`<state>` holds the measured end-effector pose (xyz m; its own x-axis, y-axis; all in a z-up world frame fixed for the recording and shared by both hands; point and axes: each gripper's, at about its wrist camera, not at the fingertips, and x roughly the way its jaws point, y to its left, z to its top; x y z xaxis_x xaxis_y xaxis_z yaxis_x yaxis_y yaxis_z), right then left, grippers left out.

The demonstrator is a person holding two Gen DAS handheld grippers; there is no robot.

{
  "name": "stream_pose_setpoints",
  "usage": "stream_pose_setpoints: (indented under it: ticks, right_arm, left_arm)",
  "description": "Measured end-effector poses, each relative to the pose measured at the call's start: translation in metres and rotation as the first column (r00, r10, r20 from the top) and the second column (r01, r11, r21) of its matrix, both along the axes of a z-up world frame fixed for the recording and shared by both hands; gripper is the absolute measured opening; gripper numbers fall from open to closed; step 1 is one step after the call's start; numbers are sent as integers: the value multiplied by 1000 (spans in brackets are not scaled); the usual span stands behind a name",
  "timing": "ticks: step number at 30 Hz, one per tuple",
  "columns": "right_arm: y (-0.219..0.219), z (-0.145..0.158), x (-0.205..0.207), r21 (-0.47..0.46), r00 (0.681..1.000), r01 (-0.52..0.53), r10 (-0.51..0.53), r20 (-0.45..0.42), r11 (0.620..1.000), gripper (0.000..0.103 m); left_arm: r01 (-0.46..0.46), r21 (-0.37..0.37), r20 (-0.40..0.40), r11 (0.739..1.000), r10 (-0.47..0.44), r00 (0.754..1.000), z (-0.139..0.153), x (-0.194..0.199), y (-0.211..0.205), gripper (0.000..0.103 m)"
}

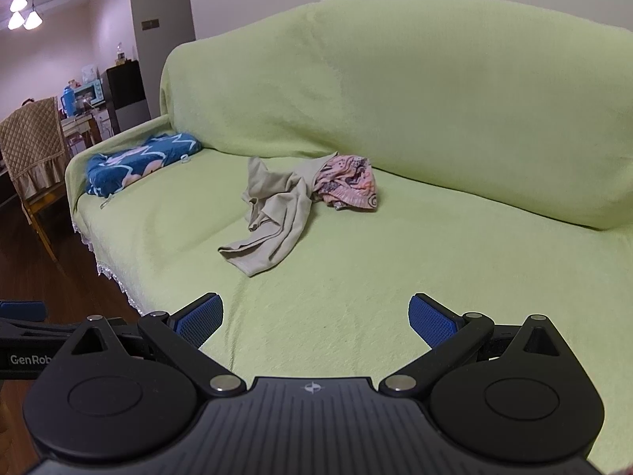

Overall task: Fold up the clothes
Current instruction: 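Move both grippers toward the crumpled beige top on the sofa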

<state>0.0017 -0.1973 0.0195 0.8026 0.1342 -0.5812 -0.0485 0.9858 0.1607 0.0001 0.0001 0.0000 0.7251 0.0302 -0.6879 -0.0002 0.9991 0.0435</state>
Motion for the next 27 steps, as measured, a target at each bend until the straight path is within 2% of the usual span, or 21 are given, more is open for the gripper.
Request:
stream_pose_setpoints:
  ticks: [14, 27]
  right_arm:
    - [-10, -1, 20, 2, 1000, -3, 3, -9, 1000, 103]
    - [-4, -7, 44, -8, 1000, -16, 16, -7, 1000, 103]
  left_arm:
    - [-13, -13, -24, 1000, 13, 1000, 8, 11, 7, 102]
    - [16, -42, -35, 999, -17, 999, 6, 45, 8, 102]
